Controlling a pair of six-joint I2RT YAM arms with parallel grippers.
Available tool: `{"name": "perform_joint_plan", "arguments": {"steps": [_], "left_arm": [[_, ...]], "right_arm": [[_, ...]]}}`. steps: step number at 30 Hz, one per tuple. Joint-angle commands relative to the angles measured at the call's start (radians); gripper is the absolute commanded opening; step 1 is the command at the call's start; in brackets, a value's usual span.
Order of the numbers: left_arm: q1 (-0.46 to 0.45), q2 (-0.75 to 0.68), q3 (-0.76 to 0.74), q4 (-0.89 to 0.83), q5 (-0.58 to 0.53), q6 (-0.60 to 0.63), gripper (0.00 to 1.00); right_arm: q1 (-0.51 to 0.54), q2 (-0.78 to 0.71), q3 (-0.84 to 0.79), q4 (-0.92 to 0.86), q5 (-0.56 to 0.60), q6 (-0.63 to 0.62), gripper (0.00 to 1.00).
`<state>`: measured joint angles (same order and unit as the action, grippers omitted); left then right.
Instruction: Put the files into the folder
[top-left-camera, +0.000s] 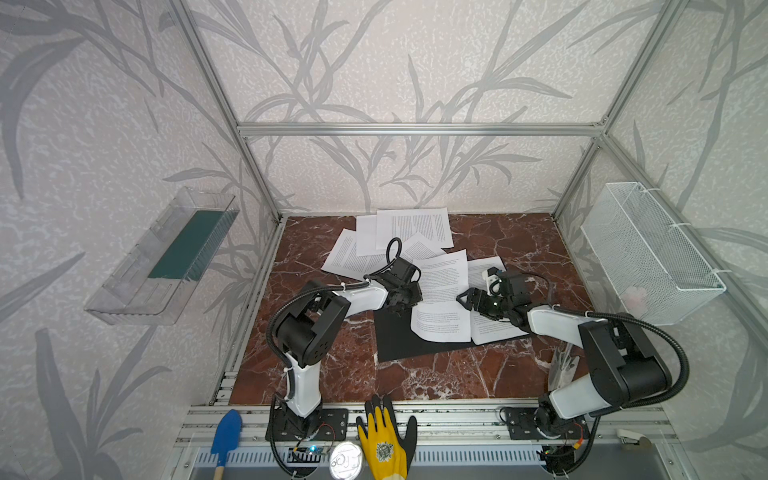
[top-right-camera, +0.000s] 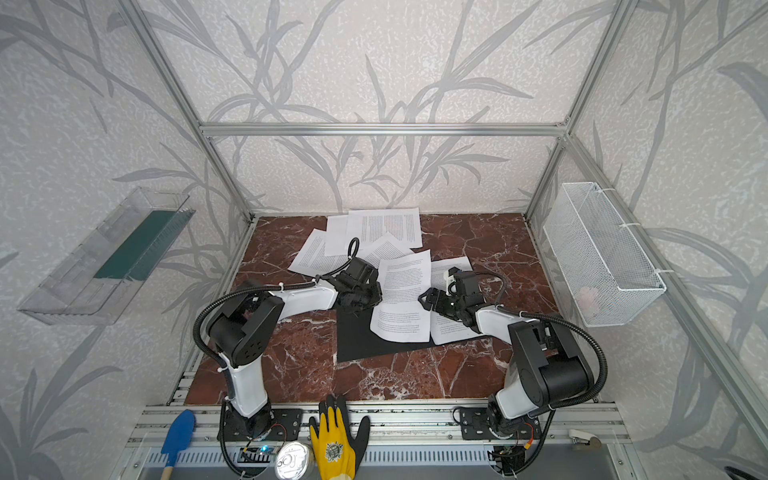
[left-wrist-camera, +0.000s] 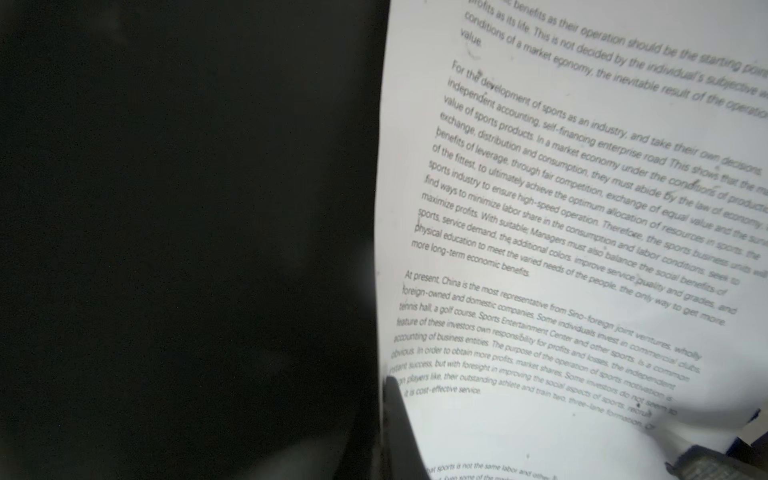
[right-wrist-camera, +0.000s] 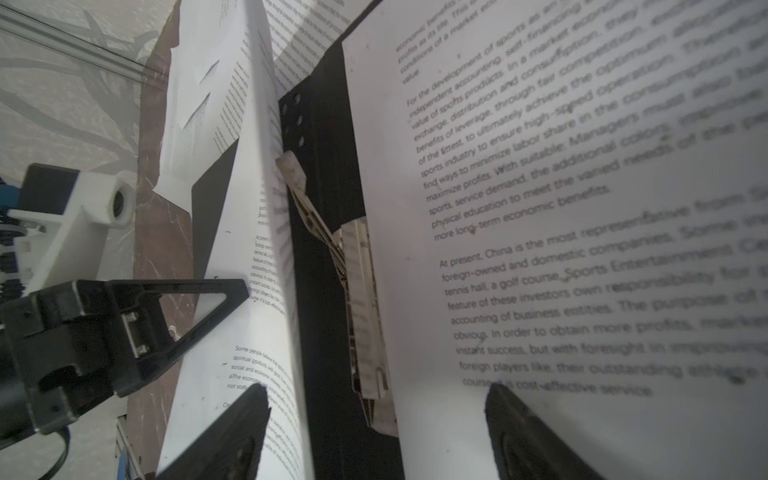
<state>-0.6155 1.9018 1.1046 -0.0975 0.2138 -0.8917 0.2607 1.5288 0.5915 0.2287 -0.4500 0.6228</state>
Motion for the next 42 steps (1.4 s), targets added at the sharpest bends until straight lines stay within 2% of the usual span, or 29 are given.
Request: {"name": "perform_joint_plan", "arguments": {"steps": [1,7,11,21,22,24,26,32,34,38,42], "left_arm": [[0.005,0.013,0.020,0.007,0.010,-0.005,0.00],[0.005,0.017,0.010,0.025,0.017,-0.006,0.00],[0.005,0.016,0.001,0.039,0.021,-0.009,0.00],[0.006,-0.011,-0.002,0.050,0.031,-0.007,0.00],[0.006,-0.017,0.001,0.045,0.032,-0.003,0.00],[0.006,-0.029,0.003,0.043,0.032,0.001,0.02],[0.006,-0.045,0.005,0.036,0.033,0.009,0.08],[0.004,-0.160,-0.032,0.039,0.042,0.034,0.39],[0.004,-0.226,-0.058,0.039,0.046,0.050,0.54],[0.005,-0.384,-0.100,-0.029,0.032,0.108,0.99],[0.003,-0.552,-0.155,-0.106,0.026,0.164,0.99]], "right_arm": [[0.000,-0.024,0.014,0.046,-0.051,0.005,0.74],[0.003,-0.022,0.025,0.059,-0.099,0.002,0.55],[0.008,-0.018,0.035,0.030,-0.087,-0.015,0.37],[0.015,-0.044,0.063,-0.060,-0.047,-0.055,0.03],[0.018,-0.055,0.066,-0.078,-0.039,-0.063,0.00],[0.018,-0.080,0.067,-0.098,-0.024,-0.073,0.00],[0.019,-0.112,0.067,-0.125,-0.010,-0.083,0.00],[0.018,-0.191,0.067,-0.206,0.028,-0.125,0.00],[0.018,-0.204,0.065,-0.224,0.038,-0.135,0.00],[0.018,-0.239,0.081,-0.285,0.052,-0.164,0.00],[0.018,-0.288,0.102,-0.360,0.105,-0.215,0.00]]}}
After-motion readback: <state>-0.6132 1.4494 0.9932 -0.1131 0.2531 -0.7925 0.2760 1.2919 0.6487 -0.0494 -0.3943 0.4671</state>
